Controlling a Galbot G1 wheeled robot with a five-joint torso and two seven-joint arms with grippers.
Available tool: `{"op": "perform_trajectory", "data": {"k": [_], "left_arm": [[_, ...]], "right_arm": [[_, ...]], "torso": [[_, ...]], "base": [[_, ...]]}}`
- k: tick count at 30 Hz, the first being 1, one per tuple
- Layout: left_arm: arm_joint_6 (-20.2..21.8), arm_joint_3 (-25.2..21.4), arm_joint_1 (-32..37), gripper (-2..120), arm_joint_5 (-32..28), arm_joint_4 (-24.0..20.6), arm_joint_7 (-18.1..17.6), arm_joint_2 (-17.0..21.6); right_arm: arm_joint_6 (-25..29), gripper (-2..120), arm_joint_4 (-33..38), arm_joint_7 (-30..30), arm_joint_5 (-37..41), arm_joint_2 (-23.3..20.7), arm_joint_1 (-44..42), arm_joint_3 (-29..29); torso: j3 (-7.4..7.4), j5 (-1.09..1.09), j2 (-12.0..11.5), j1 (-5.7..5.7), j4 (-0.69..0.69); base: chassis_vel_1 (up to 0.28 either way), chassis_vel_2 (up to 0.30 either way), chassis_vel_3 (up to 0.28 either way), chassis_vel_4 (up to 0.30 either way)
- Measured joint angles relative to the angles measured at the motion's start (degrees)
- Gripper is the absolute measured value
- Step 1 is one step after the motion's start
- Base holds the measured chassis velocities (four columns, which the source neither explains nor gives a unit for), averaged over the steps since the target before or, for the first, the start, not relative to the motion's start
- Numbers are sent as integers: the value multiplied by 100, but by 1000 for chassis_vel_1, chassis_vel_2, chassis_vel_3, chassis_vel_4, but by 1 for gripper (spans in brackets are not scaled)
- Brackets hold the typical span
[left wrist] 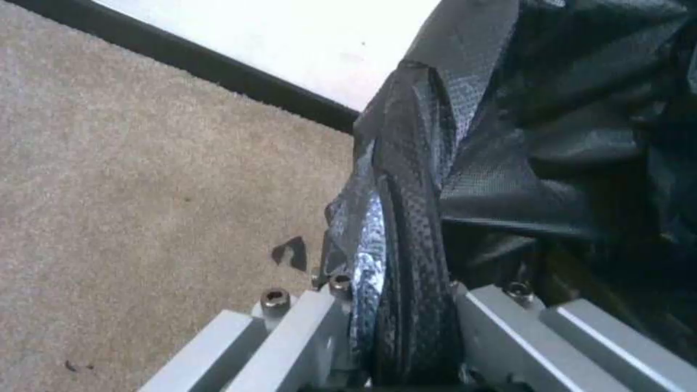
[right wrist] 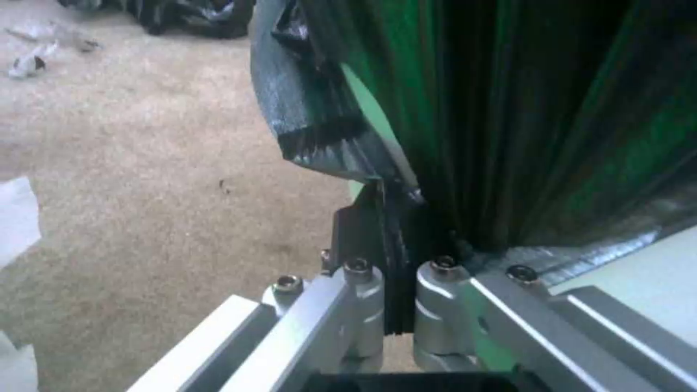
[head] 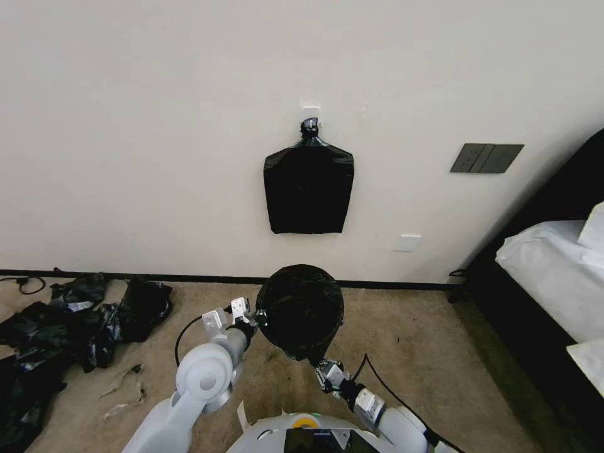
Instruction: Place a trash bag onto the trash bin.
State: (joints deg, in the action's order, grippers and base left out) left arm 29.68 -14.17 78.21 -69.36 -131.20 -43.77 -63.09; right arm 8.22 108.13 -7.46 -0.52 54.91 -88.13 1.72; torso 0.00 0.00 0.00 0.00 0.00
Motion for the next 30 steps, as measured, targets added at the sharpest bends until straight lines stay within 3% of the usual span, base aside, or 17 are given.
{"op": "perform_trajectory", "data": {"k": [13,15,17,23,27,30], "left_arm": [[-36,-150,-344,1,-149,315,7,74],[-36,-150,-344,1,-149,315,7,74],[-77,-186,-452,1,-151,457,6,69],[-109,-212,-462,1,-131,550,6,73],[-376,-201,-397,1,532,718,175,32],[-473,-153,-348,1,805,772,270,14]], "right_arm": [[619,47,-74,-186,2,-91,-189,233],[619,47,-74,-186,2,-91,-189,233],[888,62,-85,-337,24,-120,-250,315],[1186,79,-76,-478,-1,-174,-328,407],[1099,96,336,-385,504,-314,-580,625],[870,100,803,-255,925,-424,-776,757]], "torso": [[0,0,0,0,-1],[0,0,0,0,-1],[0,0,0,0,-1],[0,0,0,0,0],[0,1,0,0,1],[0,0,0,0,0]], "base": [[0,0,0,0],[0,0,0,0],[0,0,0,0],[0,0,0,0],[0,0,0,0],[0,0,0,0]]}}
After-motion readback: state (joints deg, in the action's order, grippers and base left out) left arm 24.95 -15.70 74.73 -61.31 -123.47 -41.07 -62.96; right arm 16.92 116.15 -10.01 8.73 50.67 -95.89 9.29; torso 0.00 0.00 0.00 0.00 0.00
